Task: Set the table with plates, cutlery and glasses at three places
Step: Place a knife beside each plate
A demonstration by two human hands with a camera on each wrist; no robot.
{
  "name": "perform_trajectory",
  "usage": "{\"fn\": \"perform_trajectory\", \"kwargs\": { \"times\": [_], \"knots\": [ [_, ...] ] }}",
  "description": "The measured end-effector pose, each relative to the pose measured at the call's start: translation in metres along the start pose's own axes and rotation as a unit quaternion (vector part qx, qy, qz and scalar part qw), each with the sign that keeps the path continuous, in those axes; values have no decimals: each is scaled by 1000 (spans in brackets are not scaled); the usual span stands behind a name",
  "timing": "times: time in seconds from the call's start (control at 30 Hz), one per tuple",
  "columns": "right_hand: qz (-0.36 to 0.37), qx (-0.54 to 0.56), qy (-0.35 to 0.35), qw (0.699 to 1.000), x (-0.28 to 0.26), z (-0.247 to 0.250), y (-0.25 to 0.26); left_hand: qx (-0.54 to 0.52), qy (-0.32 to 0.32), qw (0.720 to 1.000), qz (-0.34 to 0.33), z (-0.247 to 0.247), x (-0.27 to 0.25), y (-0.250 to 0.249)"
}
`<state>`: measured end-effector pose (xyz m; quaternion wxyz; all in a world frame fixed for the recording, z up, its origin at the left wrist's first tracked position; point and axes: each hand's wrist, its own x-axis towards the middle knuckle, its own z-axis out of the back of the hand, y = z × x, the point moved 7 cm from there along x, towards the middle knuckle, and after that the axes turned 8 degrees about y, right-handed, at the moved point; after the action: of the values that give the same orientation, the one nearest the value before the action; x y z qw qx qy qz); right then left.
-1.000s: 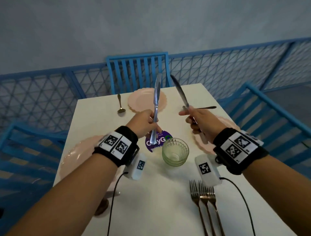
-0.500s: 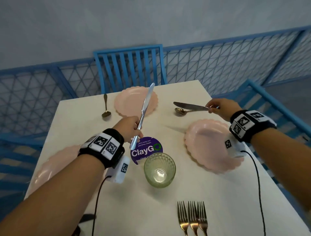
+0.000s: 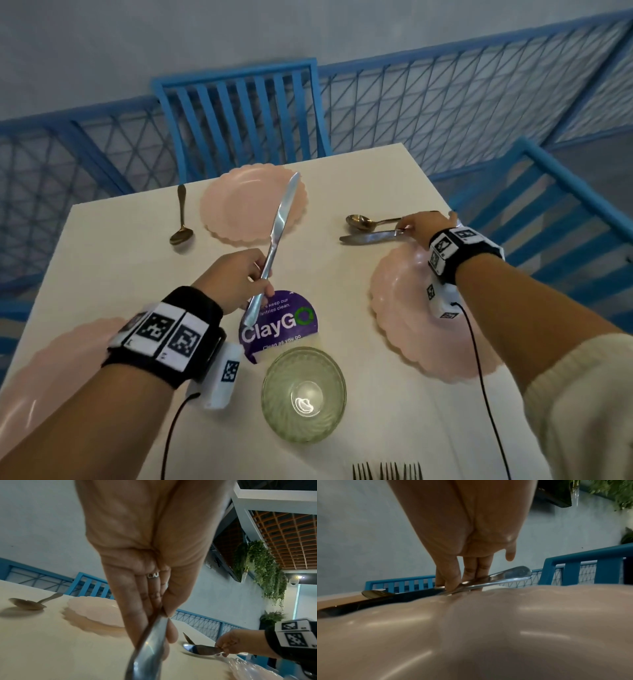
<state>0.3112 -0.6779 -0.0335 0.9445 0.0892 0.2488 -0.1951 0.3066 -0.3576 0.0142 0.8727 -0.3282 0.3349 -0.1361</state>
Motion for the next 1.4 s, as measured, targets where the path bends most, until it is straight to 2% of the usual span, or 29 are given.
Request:
{"fn": "perform_trajectory", "kwargs": {
  "times": [0.4, 0.6, 0.73, 0.87, 1.0, 1.13, 1.27, 1.4],
  "knots": [
    [42, 33, 26, 998, 18, -9, 3, 18, 12, 1000, -19, -7, 16, -20],
    [42, 48, -21, 998, 21, -7, -1, 5, 10, 1000, -22, -6, 17, -25],
    [35, 51, -34, 997, 22, -2, 1, 25, 8, 999, -23, -7, 18, -24],
    [54, 76, -76, 993, 23, 1, 7, 43, 10, 999, -23, -10, 20, -21],
    [59, 35, -35, 997, 26, 2, 17, 51, 11, 998, -30, -12, 23, -23],
    [23, -18, 11, 1000, 27, 3, 15, 53, 15, 998, -38, -14, 22, -25],
    [-25, -8, 49, 998, 27, 2, 9, 54, 14, 998, -39, -13, 21, -24],
    [-10, -23, 23, 999, 31, 5, 8, 53, 9, 998, -41, -11, 19, -23]
  ]
}}
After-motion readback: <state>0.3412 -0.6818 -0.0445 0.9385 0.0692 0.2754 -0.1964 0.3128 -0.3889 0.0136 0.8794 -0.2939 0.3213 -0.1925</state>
